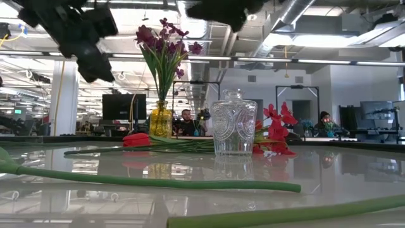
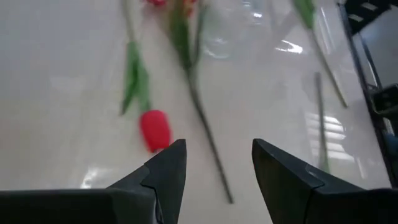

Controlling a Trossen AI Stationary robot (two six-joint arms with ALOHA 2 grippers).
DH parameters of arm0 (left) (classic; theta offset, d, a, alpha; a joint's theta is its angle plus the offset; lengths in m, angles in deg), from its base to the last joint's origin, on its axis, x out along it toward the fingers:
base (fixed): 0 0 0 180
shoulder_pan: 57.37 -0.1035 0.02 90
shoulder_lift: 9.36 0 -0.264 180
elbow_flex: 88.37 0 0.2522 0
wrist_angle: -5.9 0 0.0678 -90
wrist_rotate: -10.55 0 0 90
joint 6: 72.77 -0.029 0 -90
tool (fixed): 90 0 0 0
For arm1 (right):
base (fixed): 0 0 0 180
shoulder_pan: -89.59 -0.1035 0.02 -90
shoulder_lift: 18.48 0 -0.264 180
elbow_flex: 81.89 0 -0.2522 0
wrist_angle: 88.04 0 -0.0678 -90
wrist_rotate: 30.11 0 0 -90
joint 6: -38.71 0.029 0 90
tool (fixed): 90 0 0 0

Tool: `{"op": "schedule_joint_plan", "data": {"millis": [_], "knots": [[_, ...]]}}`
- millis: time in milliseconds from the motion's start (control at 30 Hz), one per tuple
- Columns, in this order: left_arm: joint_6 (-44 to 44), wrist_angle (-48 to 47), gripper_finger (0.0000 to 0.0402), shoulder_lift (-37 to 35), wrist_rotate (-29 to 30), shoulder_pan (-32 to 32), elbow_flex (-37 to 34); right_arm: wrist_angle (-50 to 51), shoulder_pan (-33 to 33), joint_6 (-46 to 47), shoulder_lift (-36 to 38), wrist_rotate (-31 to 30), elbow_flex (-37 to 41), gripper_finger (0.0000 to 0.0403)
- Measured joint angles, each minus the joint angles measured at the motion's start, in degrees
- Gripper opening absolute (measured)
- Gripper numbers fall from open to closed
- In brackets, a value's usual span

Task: Sort flowers into vase by color
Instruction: Put the purple flower into the yellow vase

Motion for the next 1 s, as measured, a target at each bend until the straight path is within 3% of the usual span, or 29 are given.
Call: {"op": "schedule_joint_plan", "data": {"millis": [200,333,600,833,1000], "knots": [[2.8,0.8,0.0172,-2.0,13.0,14.6,-0.1,0.9,-4.1,1.3,-10.6,0.0,-10.6,0.0223],[3.7,8.8,0.0172,-1.8,20.2,23.0,-3.5,8.1,-5.7,5.9,-17.5,-0.2,-18.3,0.0223],[7.1,24.6,0.0172,-1.4,21.3,33.0,-11.3,14.4,-7.1,16.9,-31.0,-1.4,-32.1,0.0223],[9.0,27.1,0.0172,-1.4,25.1,36.9,-12.2,29.5,-8.0,27.8,-40.4,-6.0,-43.4,0.0223],[8.9,28.5,0.0171,-1.4,26.2,38.4,-12.2,29.4,-8.9,28.6,-44.8,-5.8,-48.3,0.0223]]}}
